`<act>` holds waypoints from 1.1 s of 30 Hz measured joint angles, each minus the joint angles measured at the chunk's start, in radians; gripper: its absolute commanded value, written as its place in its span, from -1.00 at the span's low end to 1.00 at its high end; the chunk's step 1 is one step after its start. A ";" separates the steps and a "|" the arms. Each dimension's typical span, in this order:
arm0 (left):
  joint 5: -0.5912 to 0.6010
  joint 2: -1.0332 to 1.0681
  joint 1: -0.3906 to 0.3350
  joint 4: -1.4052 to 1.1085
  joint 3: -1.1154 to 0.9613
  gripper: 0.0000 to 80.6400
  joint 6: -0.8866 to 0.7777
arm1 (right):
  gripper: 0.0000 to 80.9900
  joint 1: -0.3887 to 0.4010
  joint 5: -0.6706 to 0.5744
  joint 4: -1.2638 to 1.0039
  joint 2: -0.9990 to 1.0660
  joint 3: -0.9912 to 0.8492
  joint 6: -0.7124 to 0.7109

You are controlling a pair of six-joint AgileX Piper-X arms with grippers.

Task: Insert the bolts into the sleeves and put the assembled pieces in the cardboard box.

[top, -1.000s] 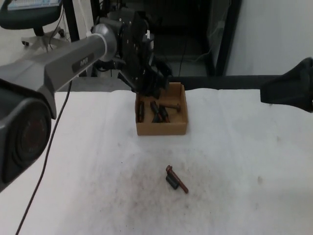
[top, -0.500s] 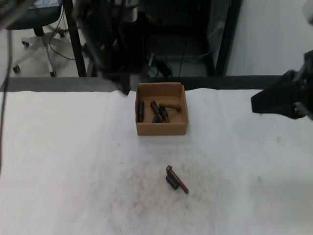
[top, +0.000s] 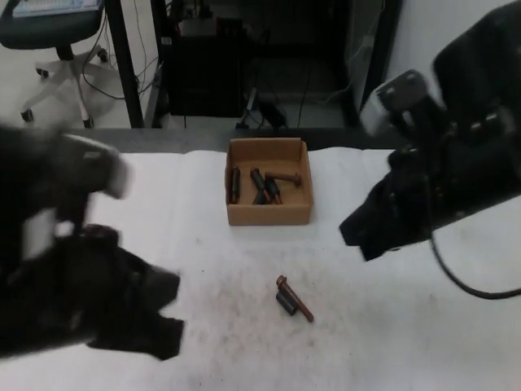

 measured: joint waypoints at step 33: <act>-0.080 -0.202 0.003 0.085 0.086 -0.99 -0.009 | -0.25 0.097 0.257 -0.219 0.563 -0.204 -0.033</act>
